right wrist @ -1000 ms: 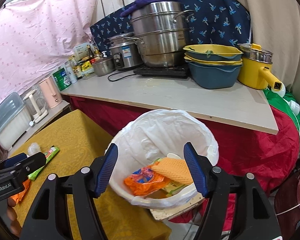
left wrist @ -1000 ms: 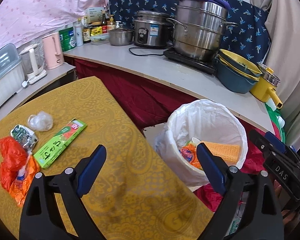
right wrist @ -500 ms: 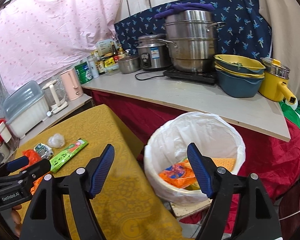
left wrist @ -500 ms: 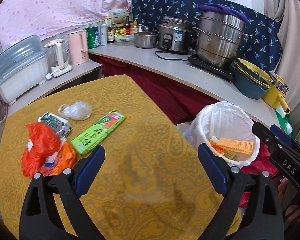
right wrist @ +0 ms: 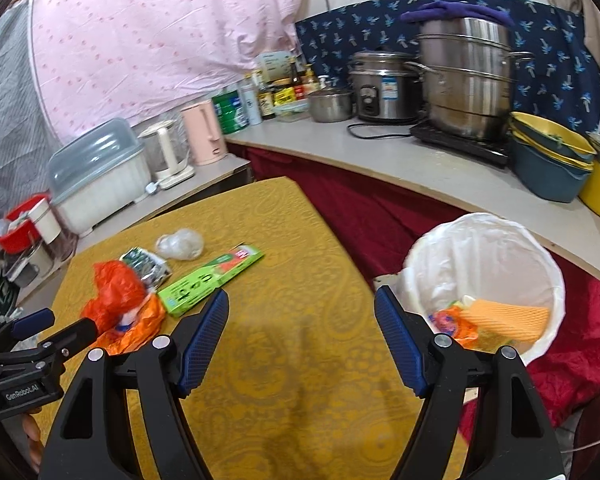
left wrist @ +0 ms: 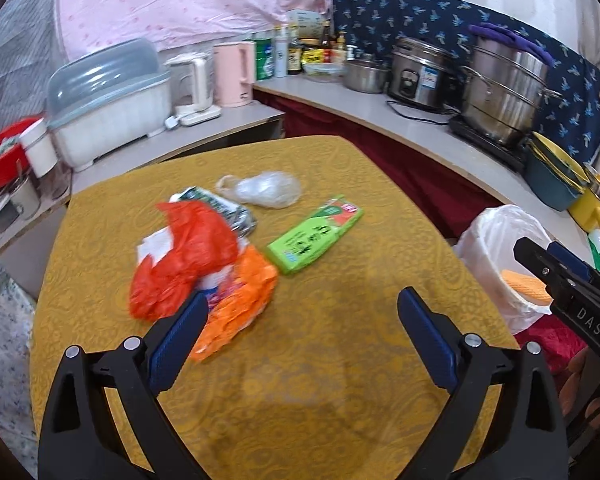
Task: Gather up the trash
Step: 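Move both grippers back over the table toward the red plastic bag and green box, then grasp the red plastic bag with the left gripper while the right grasps the green box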
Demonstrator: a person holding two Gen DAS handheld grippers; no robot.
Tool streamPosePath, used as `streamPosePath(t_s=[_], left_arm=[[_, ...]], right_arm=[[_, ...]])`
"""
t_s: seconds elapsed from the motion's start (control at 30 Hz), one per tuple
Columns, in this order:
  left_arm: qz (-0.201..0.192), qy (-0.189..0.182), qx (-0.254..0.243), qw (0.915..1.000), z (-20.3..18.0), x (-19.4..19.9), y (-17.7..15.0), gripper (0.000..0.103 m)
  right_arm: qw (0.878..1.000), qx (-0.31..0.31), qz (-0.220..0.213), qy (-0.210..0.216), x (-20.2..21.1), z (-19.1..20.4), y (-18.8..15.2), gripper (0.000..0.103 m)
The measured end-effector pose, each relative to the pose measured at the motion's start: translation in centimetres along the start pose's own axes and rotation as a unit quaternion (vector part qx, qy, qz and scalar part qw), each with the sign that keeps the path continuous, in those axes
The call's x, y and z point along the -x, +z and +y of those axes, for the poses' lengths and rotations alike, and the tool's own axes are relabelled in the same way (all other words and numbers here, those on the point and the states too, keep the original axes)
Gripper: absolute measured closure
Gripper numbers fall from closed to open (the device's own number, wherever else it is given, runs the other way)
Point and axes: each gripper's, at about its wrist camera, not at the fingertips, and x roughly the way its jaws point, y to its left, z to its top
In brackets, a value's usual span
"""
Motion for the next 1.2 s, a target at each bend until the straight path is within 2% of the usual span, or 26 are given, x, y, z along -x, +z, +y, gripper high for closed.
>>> streamPosePath(t_s=[0.23,0.43,0.83,1.1,1.2], left_arm=[[0.009,0.033,0.031,0.9989,5.4,-0.6,-0.9,0.012],[0.016,0.045,0.033,0.9983,7.9,-2.2,-1.0,0.012],[0.036,0.020,0.025,0.9989,11.9,-7.5,-0.9,0.012],[0.041,0.020,0.003,0.9990,13.0,-10.2,0.3,0.012],[0.045,0.011,-0.005,0.9989,13.0,-11.1,0.5,0.016]], right_arm=[[0.999,0.018,0.030,0.023,-2.7,4.1,-1.1,0.031],[0.997,0.025,0.055,0.039,-5.1,6.4,-1.5,0.031],[0.994,0.026,0.094,0.052,-10.2,9.5,-1.5,0.031],[0.993,0.014,0.108,0.049,-14.2,11.6,-0.4,0.031],[0.993,0.006,0.110,0.046,-15.9,12.2,0.4,0.030]])
